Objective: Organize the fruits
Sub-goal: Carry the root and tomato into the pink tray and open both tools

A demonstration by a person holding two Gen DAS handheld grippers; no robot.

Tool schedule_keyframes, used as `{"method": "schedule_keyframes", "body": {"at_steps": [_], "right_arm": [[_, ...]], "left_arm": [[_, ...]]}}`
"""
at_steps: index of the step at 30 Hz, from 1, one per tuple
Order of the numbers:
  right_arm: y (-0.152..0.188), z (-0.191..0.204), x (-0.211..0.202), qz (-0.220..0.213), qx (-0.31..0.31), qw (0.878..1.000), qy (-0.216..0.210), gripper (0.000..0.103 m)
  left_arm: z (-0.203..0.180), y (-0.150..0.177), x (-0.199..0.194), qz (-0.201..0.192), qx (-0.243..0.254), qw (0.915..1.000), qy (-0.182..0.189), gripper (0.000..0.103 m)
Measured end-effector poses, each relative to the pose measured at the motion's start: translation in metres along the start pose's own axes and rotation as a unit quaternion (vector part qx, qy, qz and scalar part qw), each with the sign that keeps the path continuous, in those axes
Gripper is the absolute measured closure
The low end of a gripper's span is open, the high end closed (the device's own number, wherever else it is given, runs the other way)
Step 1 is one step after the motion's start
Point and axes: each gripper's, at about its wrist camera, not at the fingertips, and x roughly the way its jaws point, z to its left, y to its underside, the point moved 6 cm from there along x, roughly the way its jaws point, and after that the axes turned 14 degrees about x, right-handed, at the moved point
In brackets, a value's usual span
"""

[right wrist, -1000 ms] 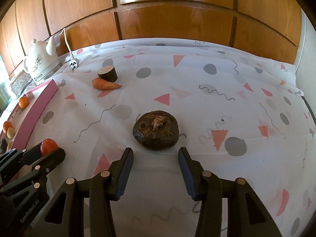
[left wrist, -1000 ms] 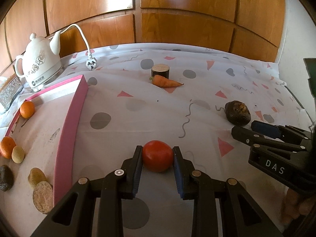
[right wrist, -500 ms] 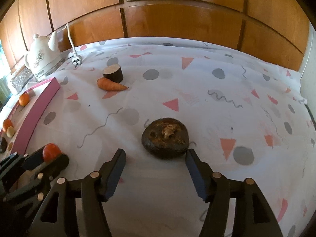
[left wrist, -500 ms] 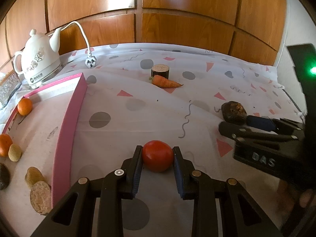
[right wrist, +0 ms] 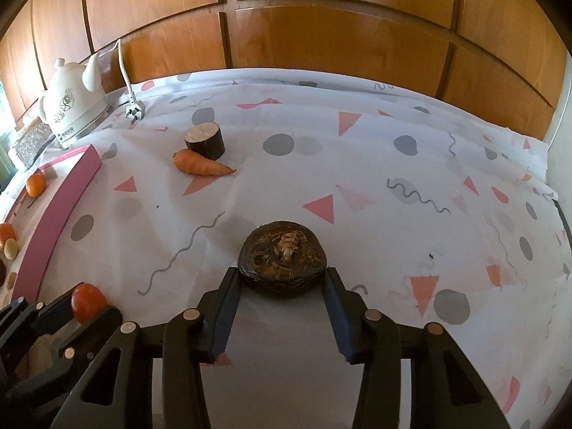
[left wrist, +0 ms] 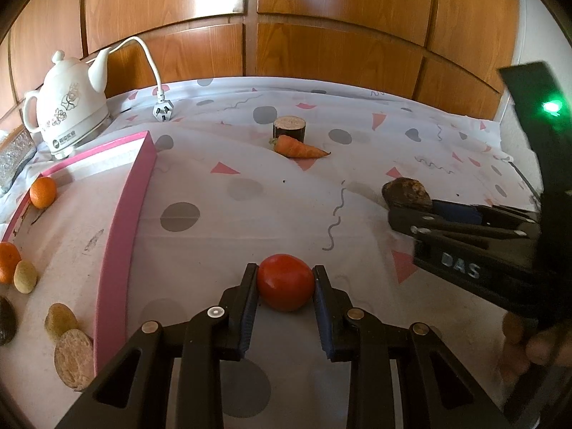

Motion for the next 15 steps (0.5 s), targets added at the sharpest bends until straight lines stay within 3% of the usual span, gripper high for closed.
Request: {"method": "schedule_keyframes", "body": {"at_steps": [6, 15], "right_arm": [[0.008, -0.003, -0.019, 0.001, 0.004, 1.0, -0.012, 0.056], [0.014, 0.024, -0.047, -0.007, -0.003, 0.998, -0.057, 0.056]], "left_arm": [[0.005, -0.003, -0.006, 0.011, -0.01, 0.9999, 0.007, 0.074], [0.034, -0.011, -0.047, -0.013, -0.032, 0.9993, -0.013, 0.074]]}}
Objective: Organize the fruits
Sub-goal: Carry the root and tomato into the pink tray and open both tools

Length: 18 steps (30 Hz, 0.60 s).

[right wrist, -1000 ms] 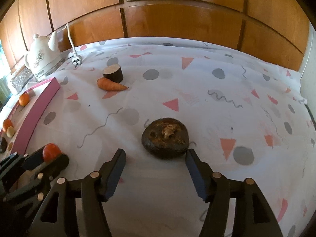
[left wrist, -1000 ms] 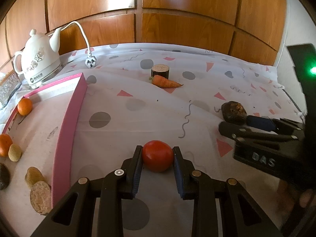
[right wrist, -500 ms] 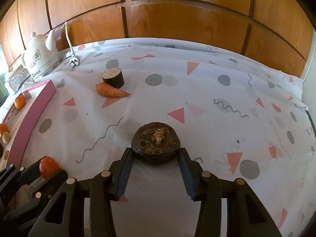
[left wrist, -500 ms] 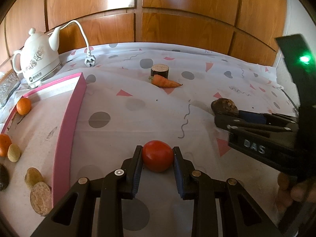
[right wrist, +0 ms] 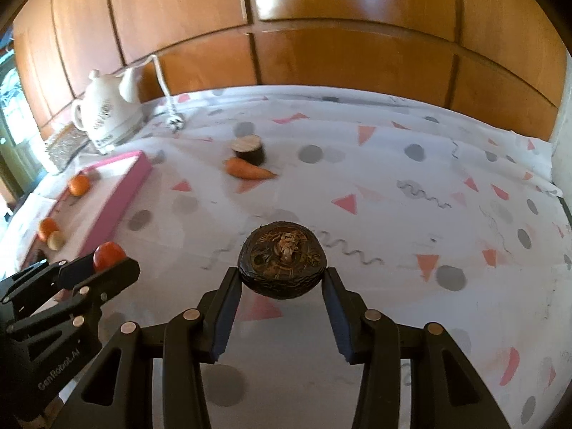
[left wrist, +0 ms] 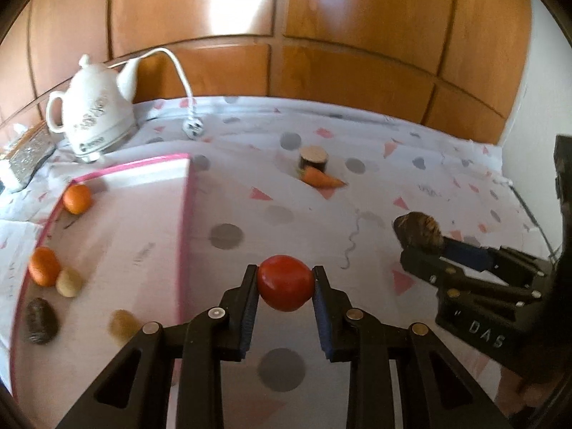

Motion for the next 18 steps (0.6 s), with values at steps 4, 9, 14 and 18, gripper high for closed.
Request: {"method": "schedule_keyframes", "body": {"at_steps": [4, 9, 14, 18], "right_arm": [[-0.001, 0.027, -0.005, -0.002, -0.017, 1.0, -0.026, 0.056], [-0.001, 0.067, -0.01, -0.003, -0.05, 0.997, -0.055, 0.056], [0.0, 0.097, -0.009, 0.001, -0.072, 0.994, -0.077, 0.056], [0.004, 0.122, -0.008, 0.009, -0.09, 0.991, -0.094, 0.056]], "left_arm": [[0.021, -0.001, -0.018, -0.012, -0.015, 0.9997, -0.016, 0.074], [0.049, 0.004, -0.033, -0.018, -0.037, 0.9985, -0.037, 0.074], [0.078, 0.015, -0.044, -0.016, -0.063, 0.996, -0.061, 0.074], [0.098, 0.024, -0.049, -0.012, -0.077, 0.994, -0.077, 0.074]]}}
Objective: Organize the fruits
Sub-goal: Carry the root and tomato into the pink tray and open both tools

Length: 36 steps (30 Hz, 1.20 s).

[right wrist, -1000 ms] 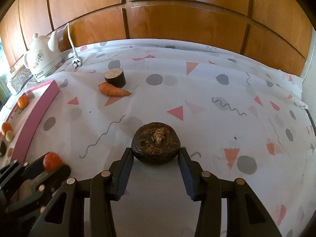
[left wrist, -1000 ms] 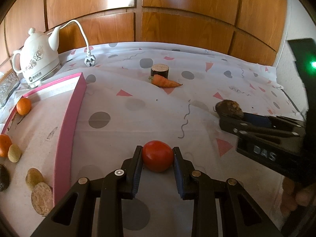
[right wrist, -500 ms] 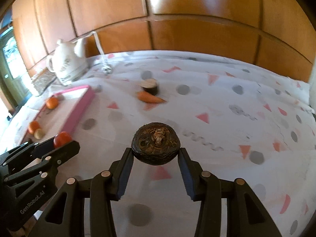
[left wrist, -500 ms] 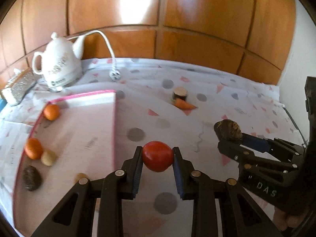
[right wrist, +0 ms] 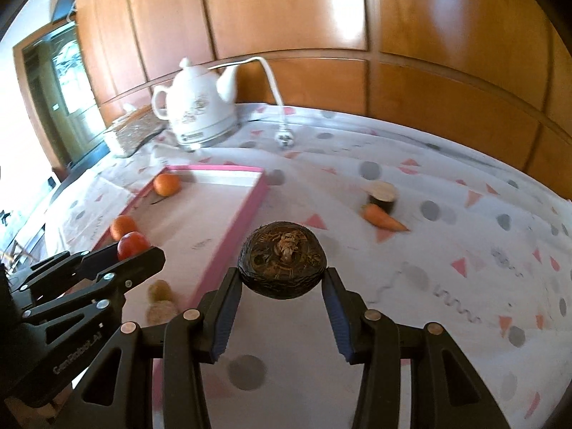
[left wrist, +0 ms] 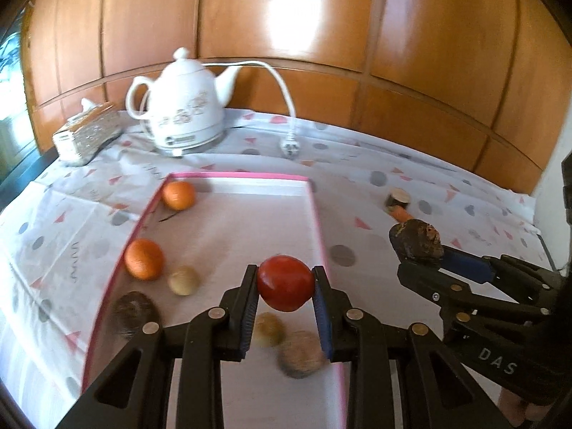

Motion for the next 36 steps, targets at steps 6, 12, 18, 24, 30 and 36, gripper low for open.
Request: {"method": "schedule_keyframes", "body": {"at_steps": [6, 12, 18, 24, 30, 36], "right_arm": [[-0.002, 0.03, 0.012, 0.016, -0.014, 0.999, -0.025, 0.056], [0.0, 0.053, 0.025, 0.043, -0.018, 0.998, -0.048, 0.056], [0.005, 0.073, 0.035, 0.058, -0.032, 0.996, -0.056, 0.056], [0.002, 0.088, 0.045, 0.066, -0.038, 0.995, -0.061, 0.056], [-0.001, 0.097, 0.06, 0.073, -0.03, 0.995, -0.057, 0.055], [0.002, 0.093, 0.061, 0.071, -0.015, 0.996, -0.055, 0.055]], "left_arm": [[0.023, 0.013, -0.001, 0.009, -0.018, 0.9997, -0.015, 0.074], [0.043, 0.024, 0.001, 0.02, -0.04, 0.9986, -0.028, 0.074], [0.061, 0.032, 0.003, 0.026, -0.057, 0.9973, -0.036, 0.074], [0.076, 0.038, 0.006, 0.034, -0.075, 0.9957, -0.042, 0.074], [0.082, 0.037, 0.008, 0.035, -0.086, 0.9949, -0.039, 0.067], [0.08, 0.038, 0.007, 0.038, -0.085, 0.9948, -0.04, 0.065]]}}
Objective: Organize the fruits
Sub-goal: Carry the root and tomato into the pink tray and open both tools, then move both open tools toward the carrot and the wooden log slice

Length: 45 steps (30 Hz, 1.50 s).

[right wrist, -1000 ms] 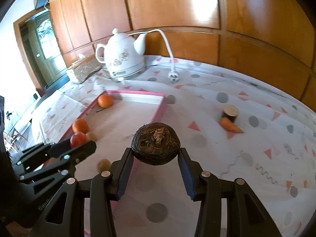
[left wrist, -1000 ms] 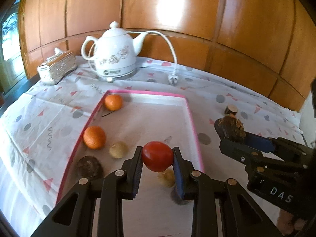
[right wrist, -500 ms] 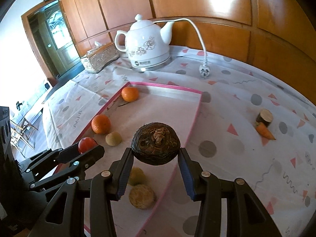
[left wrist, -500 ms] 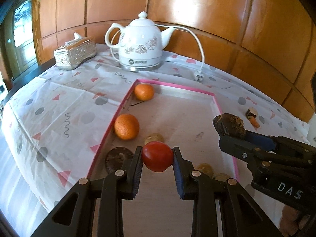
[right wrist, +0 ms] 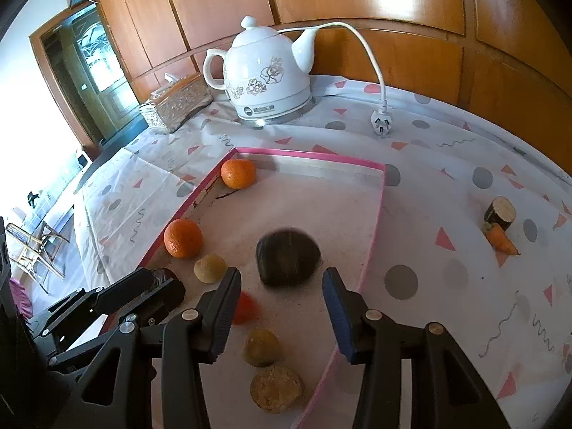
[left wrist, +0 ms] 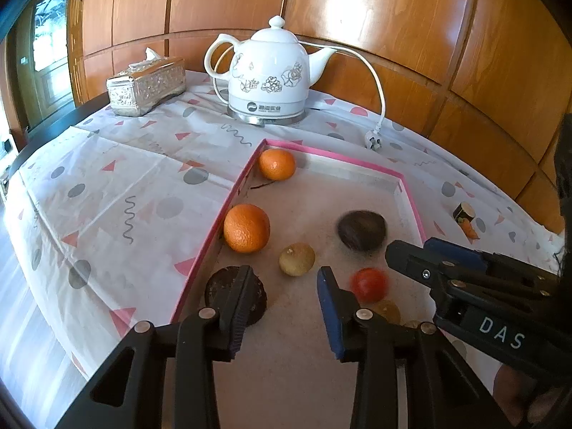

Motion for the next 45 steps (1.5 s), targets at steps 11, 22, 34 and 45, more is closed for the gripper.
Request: {"method": "schedule_keyframes", "body": {"at_steps": [11, 22, 34, 45], "right_arm": [[0.005, -0.021, -0.015, -0.014, 0.032, 0.999, 0.0, 0.055], [0.004, -0.056, -0.029, -0.032, 0.063, 0.997, 0.016, 0.055], [-0.004, -0.115, -0.045, -0.054, 0.107, 0.992, 0.045, 0.055], [-0.018, -0.172, -0.052, -0.067, 0.137, 0.985, 0.077, 0.055]], "left_arm": [[-0.016, -0.003, -0.01, -0.011, 0.016, 0.9998, 0.005, 0.062], [-0.045, -0.014, -0.014, -0.015, 0.051, 0.9985, 0.015, 0.062], [-0.089, -0.032, -0.007, -0.017, 0.097, 0.9946, 0.035, 0.062], [-0.132, -0.043, 0.009, -0.008, 0.133, 0.9896, 0.053, 0.062]]}}
